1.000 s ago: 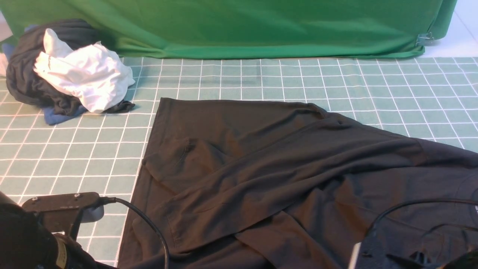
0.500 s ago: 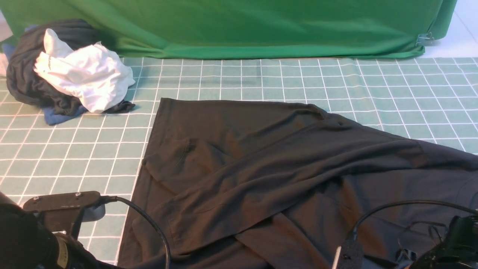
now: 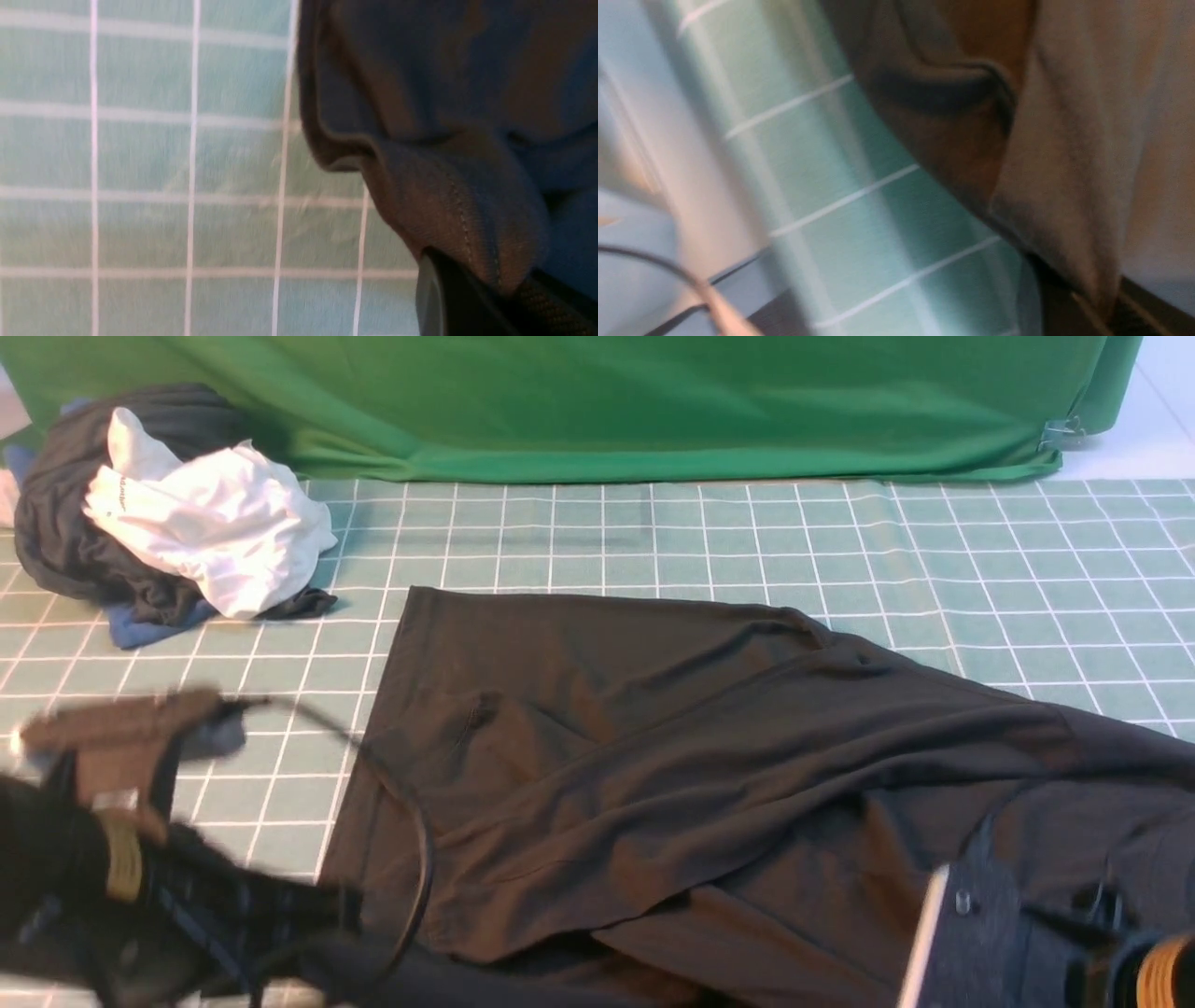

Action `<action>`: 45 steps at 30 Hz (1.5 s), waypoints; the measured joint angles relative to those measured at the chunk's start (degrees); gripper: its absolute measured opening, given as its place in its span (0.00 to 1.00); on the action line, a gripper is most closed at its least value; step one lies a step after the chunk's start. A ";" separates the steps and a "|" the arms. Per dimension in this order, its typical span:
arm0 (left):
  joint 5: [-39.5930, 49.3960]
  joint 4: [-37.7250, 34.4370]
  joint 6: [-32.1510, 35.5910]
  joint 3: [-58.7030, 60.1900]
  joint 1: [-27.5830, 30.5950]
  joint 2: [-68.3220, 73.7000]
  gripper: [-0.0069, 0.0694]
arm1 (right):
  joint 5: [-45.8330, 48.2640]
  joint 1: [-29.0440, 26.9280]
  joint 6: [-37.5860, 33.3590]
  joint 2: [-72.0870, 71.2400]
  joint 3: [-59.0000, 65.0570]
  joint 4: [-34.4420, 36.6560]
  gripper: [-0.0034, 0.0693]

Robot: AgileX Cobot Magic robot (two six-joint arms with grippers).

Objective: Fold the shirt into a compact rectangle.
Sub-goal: 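Grasp the near edge of the shirt at its hem and shoulder corners, then fold the black garment in half by bringing its near edge over to the far edge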

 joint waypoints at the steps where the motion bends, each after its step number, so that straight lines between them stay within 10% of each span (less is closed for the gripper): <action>1: -0.06 0.36 0.00 -0.48 0.22 0.40 0.12 | 0.29 0.00 0.31 0.00 -0.80 -0.81 0.09; 20: -8.78 -7.41 12.69 -27.80 18.68 29.45 0.12 | -3.44 -25.14 -8.77 20.04 -24.32 -4.46 0.09; 45: -3.26 -6.33 13.89 -60.29 22.00 62.86 0.14 | -15.77 -31.10 -11.95 50.94 -44.31 -4.55 0.20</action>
